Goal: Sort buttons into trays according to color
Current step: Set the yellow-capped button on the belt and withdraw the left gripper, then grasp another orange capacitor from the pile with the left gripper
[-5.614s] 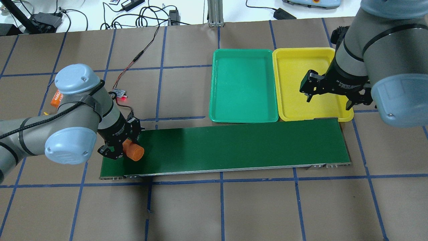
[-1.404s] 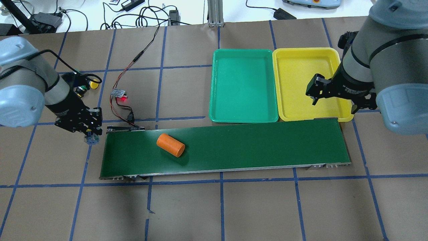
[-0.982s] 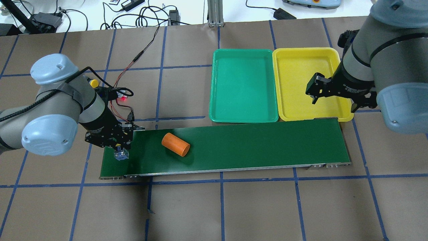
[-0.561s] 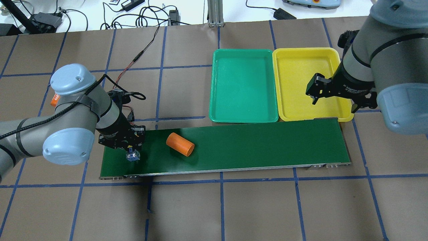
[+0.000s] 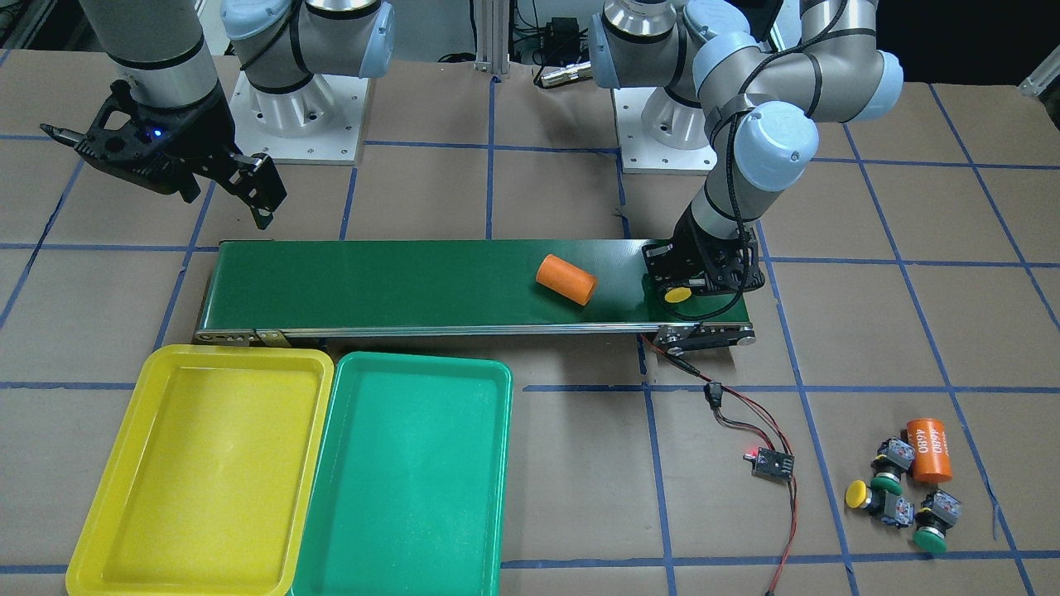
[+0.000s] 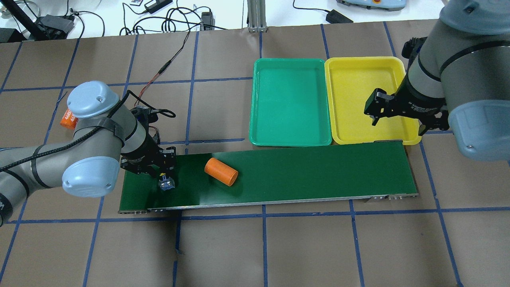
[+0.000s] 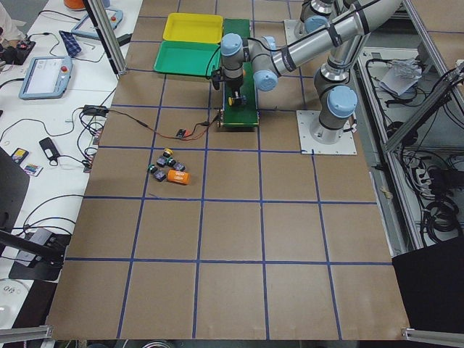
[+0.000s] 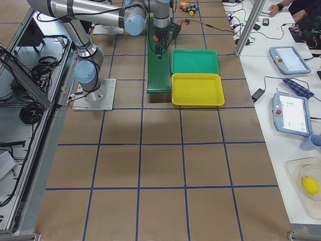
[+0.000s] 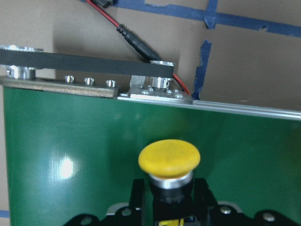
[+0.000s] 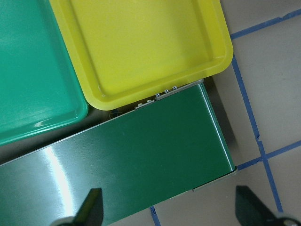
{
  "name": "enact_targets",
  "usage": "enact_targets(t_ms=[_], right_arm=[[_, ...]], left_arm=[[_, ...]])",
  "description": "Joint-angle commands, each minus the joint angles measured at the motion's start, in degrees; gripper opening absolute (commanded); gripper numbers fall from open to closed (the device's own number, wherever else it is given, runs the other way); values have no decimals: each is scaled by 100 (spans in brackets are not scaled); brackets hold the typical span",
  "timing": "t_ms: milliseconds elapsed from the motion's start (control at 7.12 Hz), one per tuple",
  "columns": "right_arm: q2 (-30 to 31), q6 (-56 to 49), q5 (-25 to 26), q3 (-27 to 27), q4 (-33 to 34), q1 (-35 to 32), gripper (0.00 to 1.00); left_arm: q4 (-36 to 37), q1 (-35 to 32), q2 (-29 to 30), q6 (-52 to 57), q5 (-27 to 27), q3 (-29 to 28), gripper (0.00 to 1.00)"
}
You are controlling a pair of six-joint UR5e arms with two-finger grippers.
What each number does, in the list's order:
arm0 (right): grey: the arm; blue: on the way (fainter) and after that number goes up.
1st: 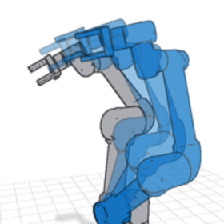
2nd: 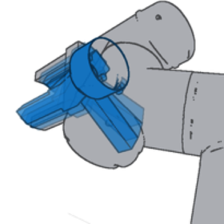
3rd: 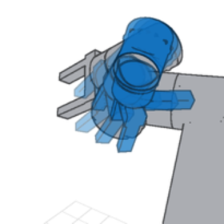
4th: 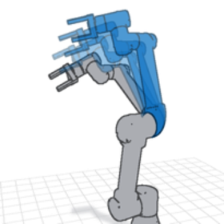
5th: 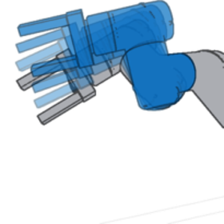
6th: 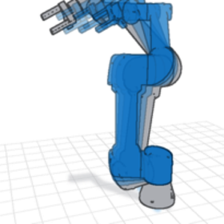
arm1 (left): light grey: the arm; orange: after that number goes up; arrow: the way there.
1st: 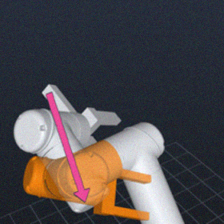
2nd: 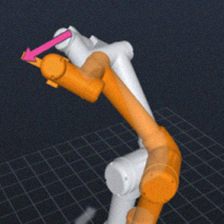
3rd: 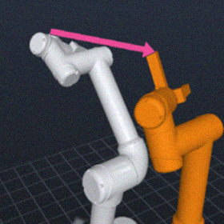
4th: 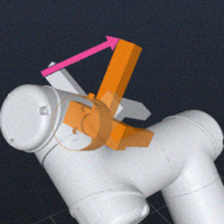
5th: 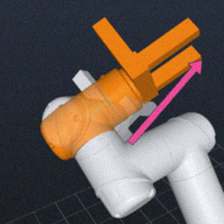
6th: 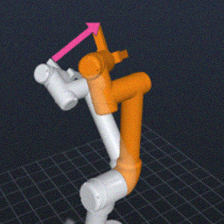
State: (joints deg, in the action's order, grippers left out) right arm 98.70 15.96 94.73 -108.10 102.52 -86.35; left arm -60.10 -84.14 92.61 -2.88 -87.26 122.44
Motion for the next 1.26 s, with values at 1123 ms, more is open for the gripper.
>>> enact_targets(t_ms=[1123], right_arm=[[105,-14,359,-131,-74,4,100]], left_arm=[[27,2103,2599,4270,-441,-3199,100]])
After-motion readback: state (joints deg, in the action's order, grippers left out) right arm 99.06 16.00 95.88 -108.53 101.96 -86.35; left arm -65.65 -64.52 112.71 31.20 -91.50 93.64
